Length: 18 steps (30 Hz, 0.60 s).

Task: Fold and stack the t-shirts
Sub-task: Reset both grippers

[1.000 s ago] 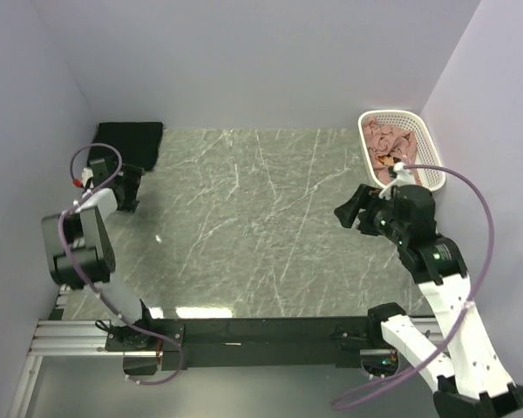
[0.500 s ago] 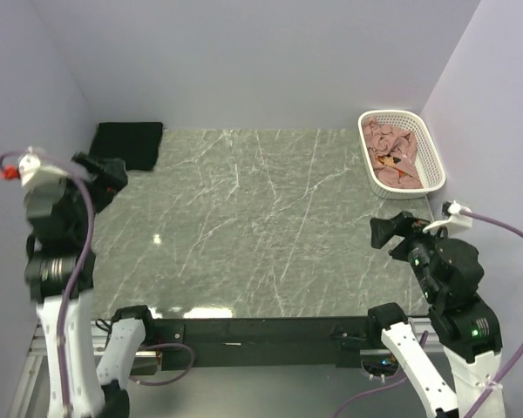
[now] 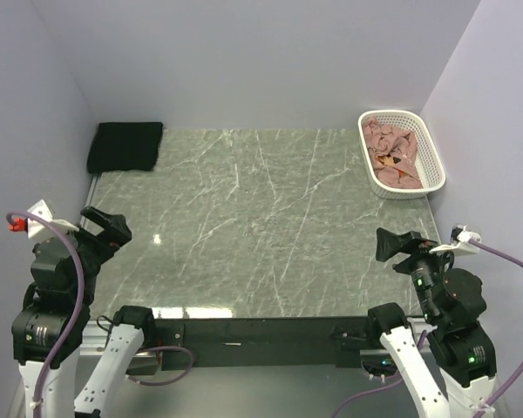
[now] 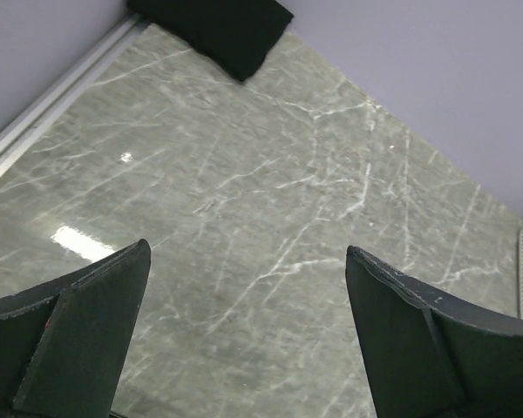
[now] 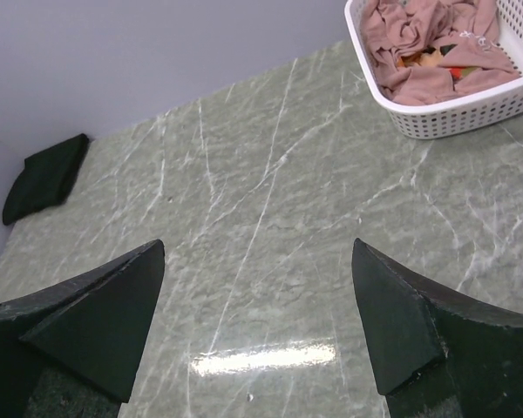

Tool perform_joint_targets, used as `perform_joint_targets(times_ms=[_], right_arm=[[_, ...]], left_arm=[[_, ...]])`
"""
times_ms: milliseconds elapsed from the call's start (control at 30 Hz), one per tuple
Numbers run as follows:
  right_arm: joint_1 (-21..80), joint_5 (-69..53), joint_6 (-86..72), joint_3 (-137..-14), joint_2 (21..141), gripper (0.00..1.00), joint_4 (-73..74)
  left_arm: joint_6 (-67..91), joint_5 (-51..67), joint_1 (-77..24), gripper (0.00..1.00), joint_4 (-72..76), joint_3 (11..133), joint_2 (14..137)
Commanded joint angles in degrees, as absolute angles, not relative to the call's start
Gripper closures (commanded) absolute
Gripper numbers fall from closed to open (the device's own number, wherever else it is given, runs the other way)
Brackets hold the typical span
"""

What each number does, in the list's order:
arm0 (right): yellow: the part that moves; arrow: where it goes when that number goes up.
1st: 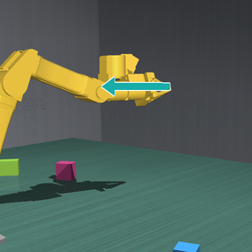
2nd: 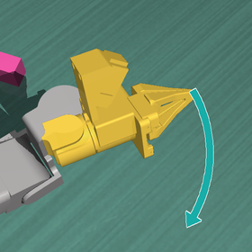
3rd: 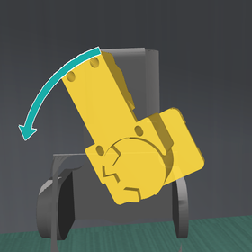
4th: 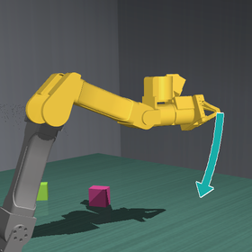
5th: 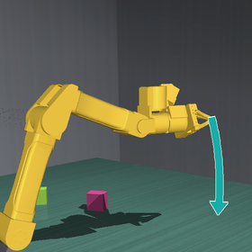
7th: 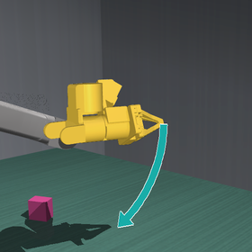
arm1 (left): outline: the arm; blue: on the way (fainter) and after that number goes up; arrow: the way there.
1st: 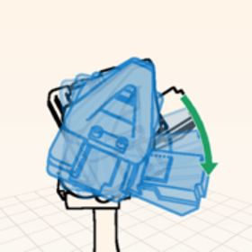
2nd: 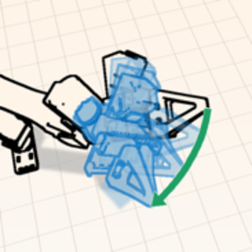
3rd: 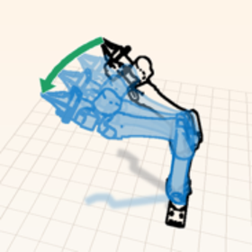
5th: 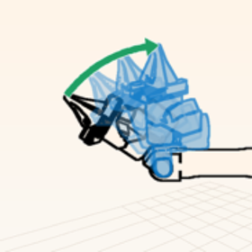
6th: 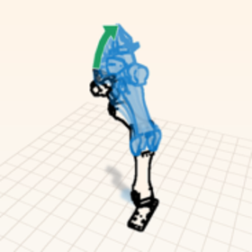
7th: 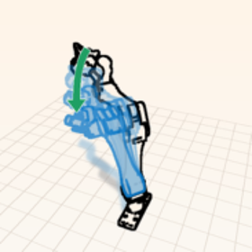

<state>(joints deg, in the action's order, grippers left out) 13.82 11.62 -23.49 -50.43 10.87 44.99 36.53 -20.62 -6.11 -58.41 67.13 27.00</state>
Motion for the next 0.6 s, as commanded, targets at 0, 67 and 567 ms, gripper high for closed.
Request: perform_joint_targets(times_ms=[0, 67, 567], right_arm=[[13.4, 12.8, -22.7, -50.3, 11.5, 0.06, 41.7], [13.5, 12.9, -22.7, -50.6, 12.0, 0.06, 41.7], [13.5, 11.9, -22.4, -50.6, 11.5, 0.05, 41.7]], left_arm=[[35.1, -25.7, -7.3, 0.01, -58.5, 65.6, 25.2], [35.1, -25.6, -7.3, 0.01, -57.7, 64.7, 24.9], [35.0, -25.5, -7.4, 0.01, -53.7, 60.5, 23.7]])
